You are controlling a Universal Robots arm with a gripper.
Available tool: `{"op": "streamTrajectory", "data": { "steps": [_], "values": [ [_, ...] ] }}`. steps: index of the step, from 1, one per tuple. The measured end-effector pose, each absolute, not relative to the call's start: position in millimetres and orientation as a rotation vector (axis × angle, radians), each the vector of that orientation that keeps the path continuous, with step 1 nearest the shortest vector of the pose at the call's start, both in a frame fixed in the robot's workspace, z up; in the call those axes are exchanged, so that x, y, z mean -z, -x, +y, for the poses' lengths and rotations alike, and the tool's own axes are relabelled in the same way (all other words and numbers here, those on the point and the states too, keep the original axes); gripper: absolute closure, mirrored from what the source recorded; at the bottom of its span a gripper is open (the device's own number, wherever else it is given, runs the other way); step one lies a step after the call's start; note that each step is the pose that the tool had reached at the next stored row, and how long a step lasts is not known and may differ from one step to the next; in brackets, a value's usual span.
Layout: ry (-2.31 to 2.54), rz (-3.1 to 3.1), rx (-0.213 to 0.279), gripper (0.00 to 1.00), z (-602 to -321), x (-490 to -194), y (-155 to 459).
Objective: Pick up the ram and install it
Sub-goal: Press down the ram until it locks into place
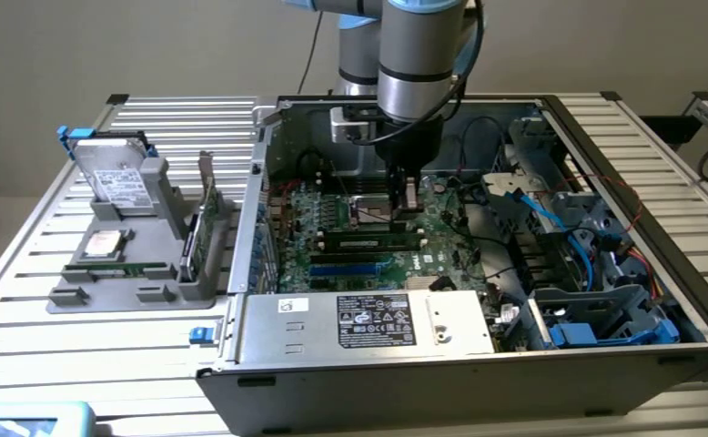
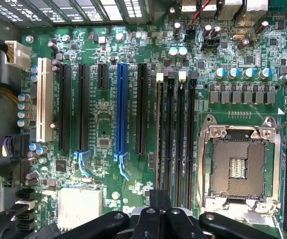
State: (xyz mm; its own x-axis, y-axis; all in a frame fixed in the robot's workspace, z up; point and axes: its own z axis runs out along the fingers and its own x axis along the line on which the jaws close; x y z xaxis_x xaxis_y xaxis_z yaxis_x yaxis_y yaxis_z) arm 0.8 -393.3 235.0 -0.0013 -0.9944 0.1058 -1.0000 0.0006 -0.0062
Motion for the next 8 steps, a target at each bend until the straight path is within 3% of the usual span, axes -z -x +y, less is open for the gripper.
{"op": "streamTrajectory", "data": {
  "steps": [8],
  "values": [
    [-2.143, -2.195, -0.12, 0.89, -393.3, -232.0, -0.9]
  ]
}}
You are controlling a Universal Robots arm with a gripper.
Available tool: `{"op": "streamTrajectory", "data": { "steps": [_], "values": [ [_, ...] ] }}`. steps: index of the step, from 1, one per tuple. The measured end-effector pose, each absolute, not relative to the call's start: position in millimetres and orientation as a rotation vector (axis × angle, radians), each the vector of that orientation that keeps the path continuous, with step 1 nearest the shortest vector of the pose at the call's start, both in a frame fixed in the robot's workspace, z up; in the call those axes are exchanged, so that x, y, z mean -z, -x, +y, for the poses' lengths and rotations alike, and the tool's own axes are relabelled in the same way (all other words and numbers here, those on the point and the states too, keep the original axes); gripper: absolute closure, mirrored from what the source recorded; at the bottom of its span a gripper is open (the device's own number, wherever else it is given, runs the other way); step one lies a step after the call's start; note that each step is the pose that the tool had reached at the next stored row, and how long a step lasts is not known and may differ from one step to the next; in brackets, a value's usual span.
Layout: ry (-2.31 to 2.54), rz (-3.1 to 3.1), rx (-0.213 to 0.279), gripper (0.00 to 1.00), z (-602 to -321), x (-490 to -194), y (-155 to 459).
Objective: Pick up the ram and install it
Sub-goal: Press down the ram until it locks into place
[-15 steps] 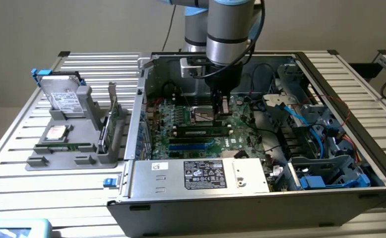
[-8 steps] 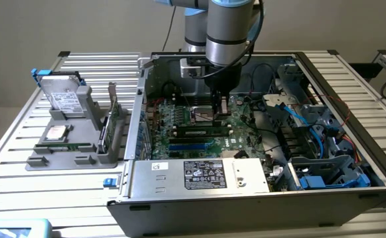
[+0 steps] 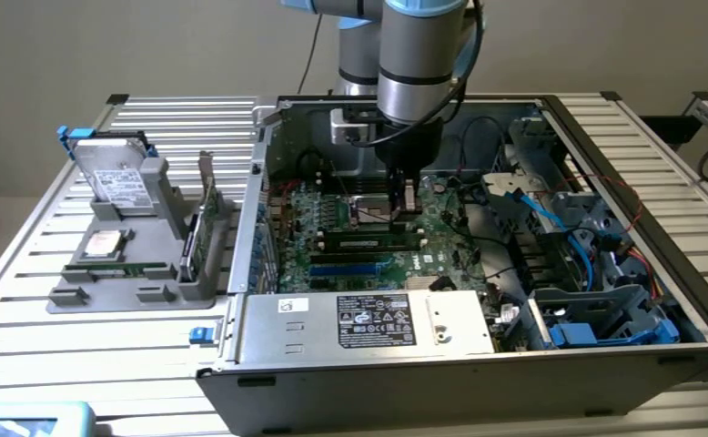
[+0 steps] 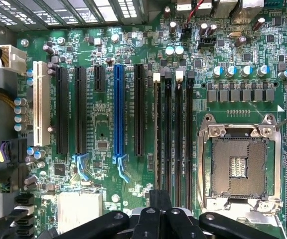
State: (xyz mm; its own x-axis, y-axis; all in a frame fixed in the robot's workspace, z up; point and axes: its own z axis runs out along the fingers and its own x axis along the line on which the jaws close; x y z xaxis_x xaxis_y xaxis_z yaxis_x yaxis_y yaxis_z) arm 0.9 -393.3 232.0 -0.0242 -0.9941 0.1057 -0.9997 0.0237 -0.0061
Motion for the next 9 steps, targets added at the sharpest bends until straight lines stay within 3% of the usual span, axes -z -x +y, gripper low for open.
{"op": "streamTrajectory", "data": {
  "steps": [9],
  "values": [
    [-2.144, -2.198, -0.116, 0.89, -393.4, -229.2, -1.0]
  ]
}}
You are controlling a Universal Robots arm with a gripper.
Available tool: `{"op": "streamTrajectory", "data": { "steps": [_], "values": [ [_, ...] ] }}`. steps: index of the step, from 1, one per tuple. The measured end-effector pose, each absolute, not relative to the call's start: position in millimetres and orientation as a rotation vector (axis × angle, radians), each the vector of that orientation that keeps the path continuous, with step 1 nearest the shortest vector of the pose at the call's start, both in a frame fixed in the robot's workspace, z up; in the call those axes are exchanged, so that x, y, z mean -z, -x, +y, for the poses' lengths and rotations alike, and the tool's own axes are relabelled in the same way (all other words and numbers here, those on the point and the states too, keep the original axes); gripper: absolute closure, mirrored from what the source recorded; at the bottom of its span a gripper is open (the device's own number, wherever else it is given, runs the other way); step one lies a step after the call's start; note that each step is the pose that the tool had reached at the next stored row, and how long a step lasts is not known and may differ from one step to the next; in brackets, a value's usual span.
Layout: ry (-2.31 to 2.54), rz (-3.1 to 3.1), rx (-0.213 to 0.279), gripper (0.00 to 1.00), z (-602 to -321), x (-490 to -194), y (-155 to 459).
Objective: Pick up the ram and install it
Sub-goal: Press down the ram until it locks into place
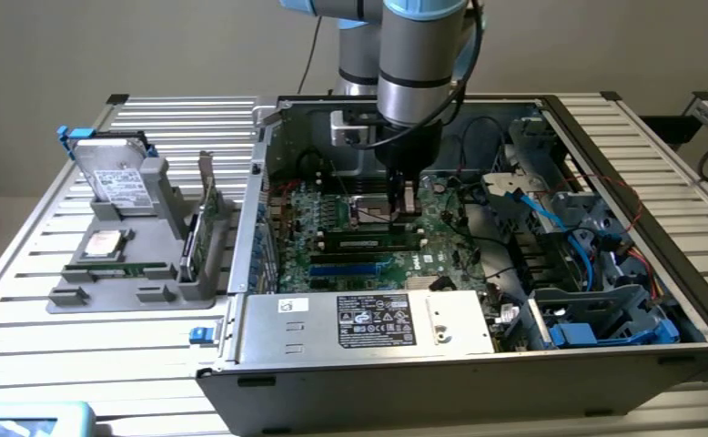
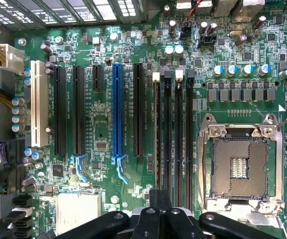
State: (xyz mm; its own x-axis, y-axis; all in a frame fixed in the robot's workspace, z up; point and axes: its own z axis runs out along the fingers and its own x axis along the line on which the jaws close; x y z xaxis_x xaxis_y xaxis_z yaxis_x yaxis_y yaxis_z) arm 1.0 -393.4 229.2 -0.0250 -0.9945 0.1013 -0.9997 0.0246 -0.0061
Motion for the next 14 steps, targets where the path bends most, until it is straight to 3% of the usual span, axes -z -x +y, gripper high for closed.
{"op": "streamTrajectory", "data": {
  "steps": [14],
  "values": [
    [-2.145, -2.199, -0.114, 0.89, -393.4, -225.3, -1.0]
  ]
}}
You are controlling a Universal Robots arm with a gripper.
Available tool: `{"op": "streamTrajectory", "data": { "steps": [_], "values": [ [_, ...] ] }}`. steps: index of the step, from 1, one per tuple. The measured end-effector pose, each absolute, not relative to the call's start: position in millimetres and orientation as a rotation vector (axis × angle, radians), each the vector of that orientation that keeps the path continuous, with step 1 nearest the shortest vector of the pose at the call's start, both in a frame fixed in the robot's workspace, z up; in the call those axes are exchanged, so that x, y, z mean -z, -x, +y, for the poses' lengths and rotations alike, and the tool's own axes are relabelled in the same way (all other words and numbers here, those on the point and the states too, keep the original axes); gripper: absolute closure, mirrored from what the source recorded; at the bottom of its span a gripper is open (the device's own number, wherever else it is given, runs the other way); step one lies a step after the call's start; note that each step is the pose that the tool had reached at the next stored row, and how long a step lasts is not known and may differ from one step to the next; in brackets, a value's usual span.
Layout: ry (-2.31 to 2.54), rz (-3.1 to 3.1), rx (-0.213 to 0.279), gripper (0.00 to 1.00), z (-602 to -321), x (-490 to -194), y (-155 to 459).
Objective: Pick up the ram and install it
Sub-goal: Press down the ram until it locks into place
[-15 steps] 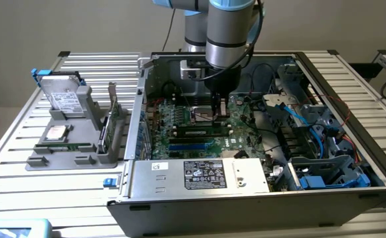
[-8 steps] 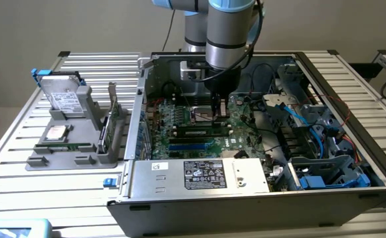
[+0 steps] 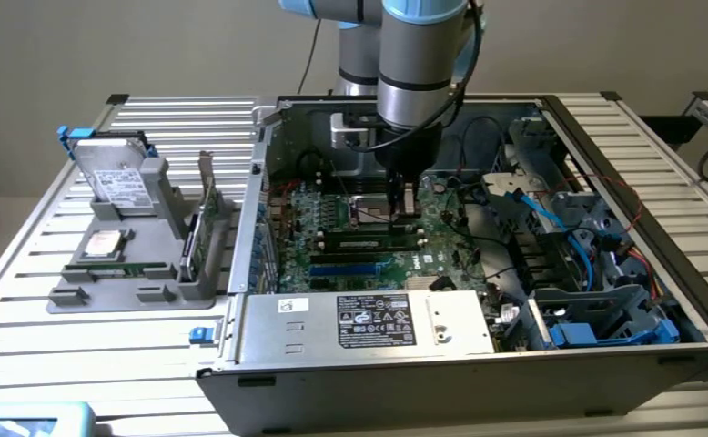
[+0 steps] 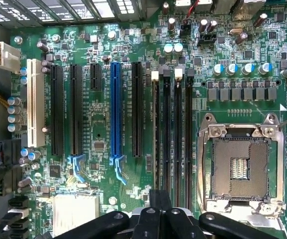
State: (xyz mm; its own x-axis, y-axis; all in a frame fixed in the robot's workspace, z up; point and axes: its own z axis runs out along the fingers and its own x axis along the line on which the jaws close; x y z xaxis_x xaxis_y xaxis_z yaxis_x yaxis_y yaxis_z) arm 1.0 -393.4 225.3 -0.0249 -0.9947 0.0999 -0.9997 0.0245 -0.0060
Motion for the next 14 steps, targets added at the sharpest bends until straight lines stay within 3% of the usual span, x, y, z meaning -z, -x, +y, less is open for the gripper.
{"op": "streamTrajectory", "data": {
  "steps": [14],
  "values": [
    [-2.145, -2.2, -0.113, 0.89, -394, -233, 38]
  ]
}}
